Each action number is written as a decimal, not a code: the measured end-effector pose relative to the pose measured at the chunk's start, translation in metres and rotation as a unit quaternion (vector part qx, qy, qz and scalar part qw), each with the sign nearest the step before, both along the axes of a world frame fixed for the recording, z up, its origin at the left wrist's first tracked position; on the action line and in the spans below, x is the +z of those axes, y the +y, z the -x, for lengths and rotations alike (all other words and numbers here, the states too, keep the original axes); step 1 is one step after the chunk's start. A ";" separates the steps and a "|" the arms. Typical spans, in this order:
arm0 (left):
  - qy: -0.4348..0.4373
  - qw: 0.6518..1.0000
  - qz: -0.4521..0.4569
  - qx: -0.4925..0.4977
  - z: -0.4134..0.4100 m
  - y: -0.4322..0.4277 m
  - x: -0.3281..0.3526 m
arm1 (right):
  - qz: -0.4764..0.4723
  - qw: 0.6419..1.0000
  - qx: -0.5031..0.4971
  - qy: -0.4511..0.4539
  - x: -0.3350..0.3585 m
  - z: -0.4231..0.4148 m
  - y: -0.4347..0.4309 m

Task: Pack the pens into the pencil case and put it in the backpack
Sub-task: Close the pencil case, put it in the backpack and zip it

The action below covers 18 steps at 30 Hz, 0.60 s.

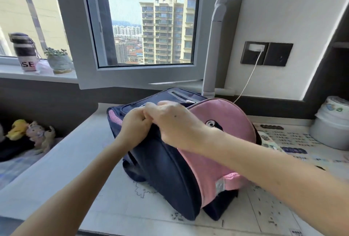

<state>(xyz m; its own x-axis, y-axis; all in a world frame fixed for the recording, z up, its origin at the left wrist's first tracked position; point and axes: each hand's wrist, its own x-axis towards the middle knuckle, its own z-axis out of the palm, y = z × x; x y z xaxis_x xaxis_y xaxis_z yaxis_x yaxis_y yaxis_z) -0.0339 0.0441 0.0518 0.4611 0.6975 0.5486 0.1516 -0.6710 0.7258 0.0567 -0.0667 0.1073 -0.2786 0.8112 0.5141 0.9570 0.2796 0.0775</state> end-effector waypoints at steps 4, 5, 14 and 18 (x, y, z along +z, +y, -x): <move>-0.002 1.000 0.002 -0.027 0.005 0.004 0.004 | -0.066 0.983 0.155 -0.066 -0.016 0.028 -0.046; 0.005 1.000 -0.023 -0.012 0.005 0.006 0.005 | -0.073 0.978 0.169 -0.096 -0.020 0.026 -0.059; -0.020 0.999 0.005 -0.033 -0.005 0.013 0.022 | -0.042 0.945 0.042 -0.323 -0.110 -0.013 -0.153; -0.014 1.000 -0.015 -0.015 0.000 0.004 0.024 | -0.091 0.946 0.035 -0.308 -0.090 0.012 -0.142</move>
